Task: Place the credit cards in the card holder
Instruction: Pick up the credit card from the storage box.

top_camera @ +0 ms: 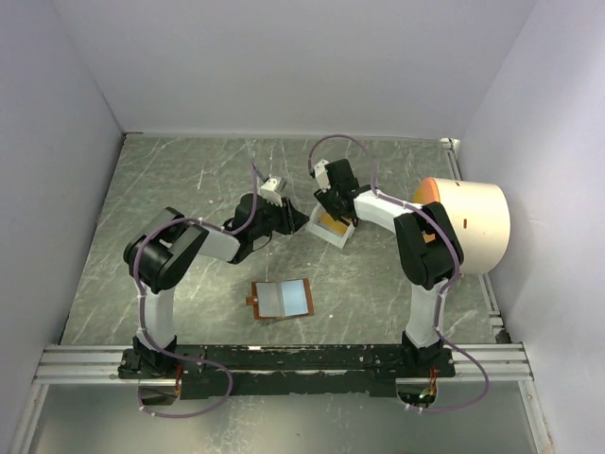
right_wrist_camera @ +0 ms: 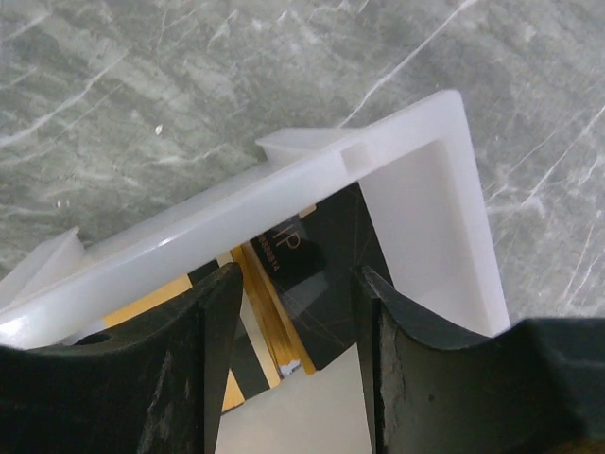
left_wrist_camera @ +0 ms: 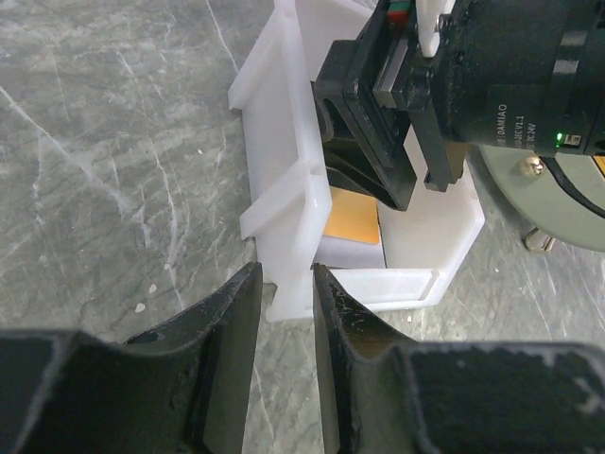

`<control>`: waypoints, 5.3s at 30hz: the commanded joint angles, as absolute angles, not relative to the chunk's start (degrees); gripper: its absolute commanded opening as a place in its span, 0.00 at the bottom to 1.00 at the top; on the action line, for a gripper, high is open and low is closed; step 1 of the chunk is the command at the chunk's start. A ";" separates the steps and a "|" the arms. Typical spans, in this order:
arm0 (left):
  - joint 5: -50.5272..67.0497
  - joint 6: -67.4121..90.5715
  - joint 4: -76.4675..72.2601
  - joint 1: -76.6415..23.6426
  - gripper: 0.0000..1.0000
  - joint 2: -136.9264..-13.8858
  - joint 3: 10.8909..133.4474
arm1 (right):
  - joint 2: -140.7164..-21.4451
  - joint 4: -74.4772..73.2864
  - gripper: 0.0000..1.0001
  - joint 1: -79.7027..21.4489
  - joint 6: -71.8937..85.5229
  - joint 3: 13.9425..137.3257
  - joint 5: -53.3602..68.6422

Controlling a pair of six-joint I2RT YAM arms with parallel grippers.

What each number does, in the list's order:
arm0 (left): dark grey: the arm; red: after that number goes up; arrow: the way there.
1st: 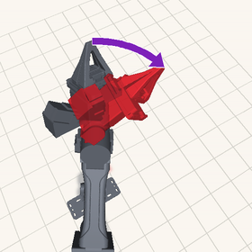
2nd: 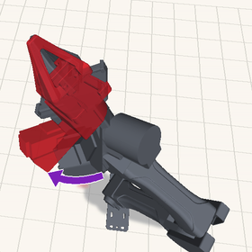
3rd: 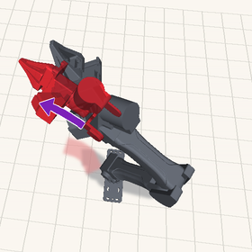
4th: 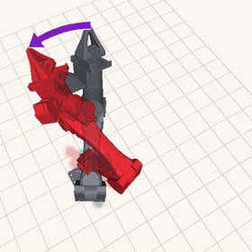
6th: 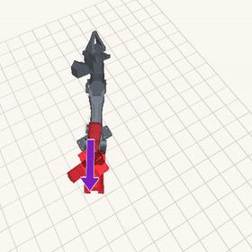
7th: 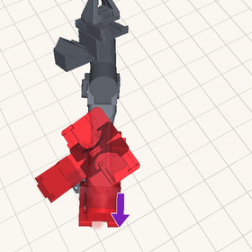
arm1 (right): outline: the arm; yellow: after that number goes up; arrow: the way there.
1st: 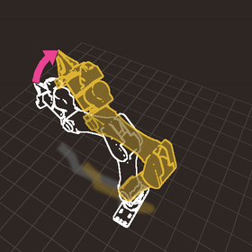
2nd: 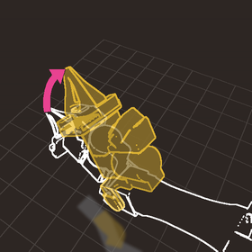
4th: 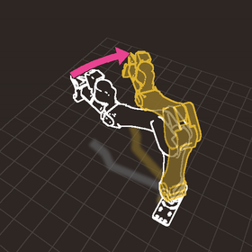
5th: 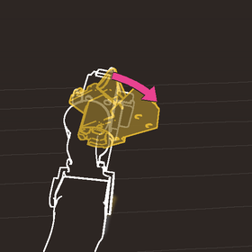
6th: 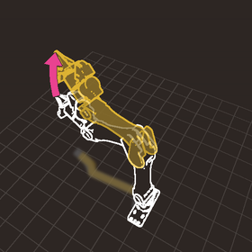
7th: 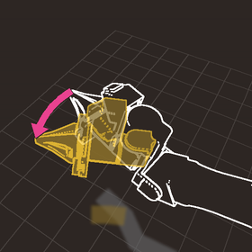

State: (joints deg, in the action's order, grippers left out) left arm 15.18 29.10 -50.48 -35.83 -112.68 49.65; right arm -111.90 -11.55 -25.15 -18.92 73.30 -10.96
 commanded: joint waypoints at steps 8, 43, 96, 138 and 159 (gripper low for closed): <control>13.59 27.80 -53.56 -36.12 0.38 -114.96 52.31 | -114.26 -11.43 0.35 -25.14 -17.49 72.80 -9.52; 13.33 29.64 -52.91 -36.12 0.36 -113.75 51.90 | -103.39 -18.07 0.00 -27.11 -13.04 74.74 -14.59; 26.07 51.91 -35.22 -35.87 0.63 -60.72 26.49 | -57.43 8.93 0.00 -31.99 41.81 41.36 32.55; 29.51 55.80 -36.30 -35.86 0.18 -55.01 21.81 | -60.02 12.40 0.00 -32.08 44.42 39.84 43.97; 35.87 59.63 -46.95 -35.86 0.52 -55.58 19.03 | -58.87 19.67 0.00 -31.99 50.04 36.30 44.64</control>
State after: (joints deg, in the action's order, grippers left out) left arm 31.48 56.86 -36.97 -35.79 -53.56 20.82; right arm -59.83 12.23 -31.94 45.15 38.28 44.58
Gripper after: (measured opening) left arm 0.482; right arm 0.010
